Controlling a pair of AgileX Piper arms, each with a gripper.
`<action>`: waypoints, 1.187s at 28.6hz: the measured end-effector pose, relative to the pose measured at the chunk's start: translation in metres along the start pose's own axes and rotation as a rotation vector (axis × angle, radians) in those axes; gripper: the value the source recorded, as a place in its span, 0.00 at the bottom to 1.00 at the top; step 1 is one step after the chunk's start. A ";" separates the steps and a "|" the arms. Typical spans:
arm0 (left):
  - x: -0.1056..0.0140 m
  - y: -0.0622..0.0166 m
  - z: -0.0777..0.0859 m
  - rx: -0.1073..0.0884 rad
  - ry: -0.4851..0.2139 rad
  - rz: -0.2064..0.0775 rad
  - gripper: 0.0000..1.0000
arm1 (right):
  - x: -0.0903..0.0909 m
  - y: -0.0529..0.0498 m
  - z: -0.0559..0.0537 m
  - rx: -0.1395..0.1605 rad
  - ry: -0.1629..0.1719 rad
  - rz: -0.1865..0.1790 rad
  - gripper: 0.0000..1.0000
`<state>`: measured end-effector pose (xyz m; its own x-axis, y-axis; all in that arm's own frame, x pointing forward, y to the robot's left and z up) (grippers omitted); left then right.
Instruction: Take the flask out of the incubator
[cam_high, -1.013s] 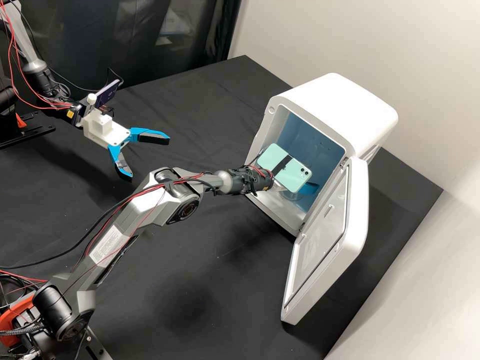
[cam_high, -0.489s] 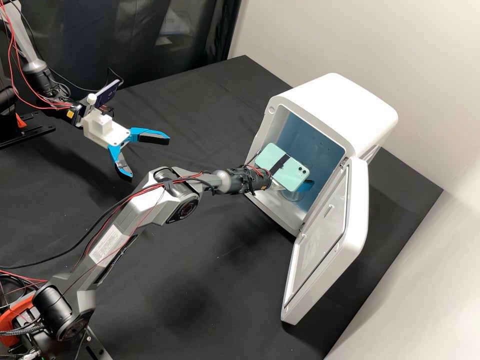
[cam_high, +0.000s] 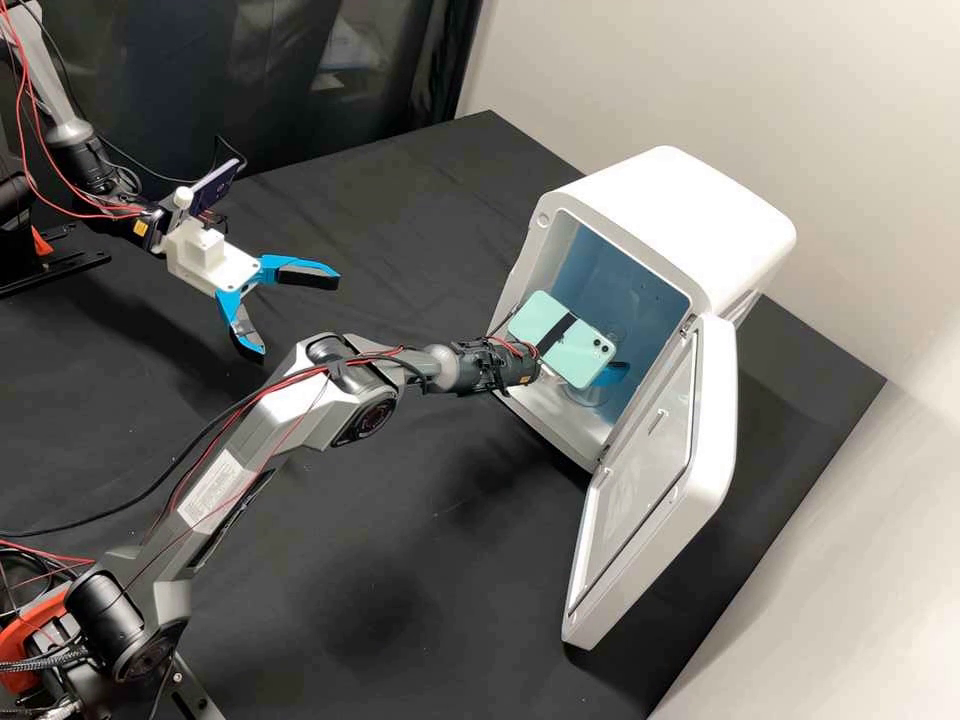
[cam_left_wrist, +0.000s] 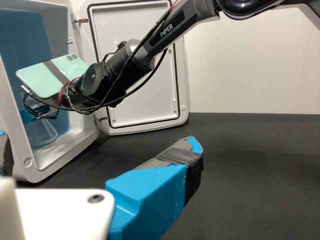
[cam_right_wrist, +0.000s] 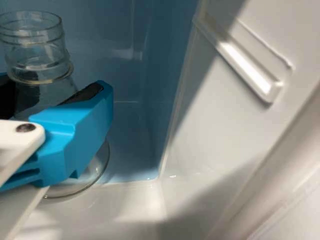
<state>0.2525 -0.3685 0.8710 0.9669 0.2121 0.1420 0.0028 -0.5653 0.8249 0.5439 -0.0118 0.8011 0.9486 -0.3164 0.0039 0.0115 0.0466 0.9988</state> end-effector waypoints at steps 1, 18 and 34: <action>0.000 0.0005 0.000 0.000 0.000 0.002 1.00 | -0.001 0.000 0.000 0.000 0.002 0.000 0.00; 0.000 0.0014 0.001 0.000 -0.003 0.006 1.00 | -0.047 0.053 -0.003 0.101 0.111 0.109 0.00; 0.000 0.0014 0.001 -0.001 -0.002 0.006 1.00 | -0.088 0.044 0.011 0.111 0.137 0.065 0.00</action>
<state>0.2524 -0.3703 0.8715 0.9674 0.2072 0.1459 -0.0031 -0.5660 0.8244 0.4577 0.0071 0.8457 0.9806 -0.1836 0.0693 -0.0788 -0.0451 0.9959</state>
